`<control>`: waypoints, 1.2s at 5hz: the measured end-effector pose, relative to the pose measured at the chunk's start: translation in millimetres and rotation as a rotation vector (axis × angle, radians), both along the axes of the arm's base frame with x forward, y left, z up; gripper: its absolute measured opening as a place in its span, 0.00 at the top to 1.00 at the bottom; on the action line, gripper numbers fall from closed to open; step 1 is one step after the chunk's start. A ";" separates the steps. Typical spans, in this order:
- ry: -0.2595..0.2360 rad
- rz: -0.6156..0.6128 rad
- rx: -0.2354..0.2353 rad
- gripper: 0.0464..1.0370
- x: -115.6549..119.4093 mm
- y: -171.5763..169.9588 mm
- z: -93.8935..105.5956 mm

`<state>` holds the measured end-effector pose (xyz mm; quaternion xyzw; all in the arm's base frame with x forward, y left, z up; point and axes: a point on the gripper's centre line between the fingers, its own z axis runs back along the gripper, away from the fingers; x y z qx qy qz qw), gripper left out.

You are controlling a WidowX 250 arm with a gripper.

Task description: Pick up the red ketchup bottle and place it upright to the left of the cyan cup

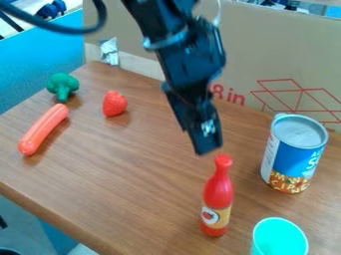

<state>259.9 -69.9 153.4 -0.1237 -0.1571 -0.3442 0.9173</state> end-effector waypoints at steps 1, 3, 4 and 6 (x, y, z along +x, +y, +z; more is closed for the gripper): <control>-0.056 0.166 -0.007 0.04 -3.8 32.3 42.2; 0.015 0.618 0.105 0.04 12.8 126.6 17.2; 0.079 0.641 0.068 0.04 26.0 169.8 -0.3; 0.093 0.660 0.061 0.04 23.0 177.9 -2.4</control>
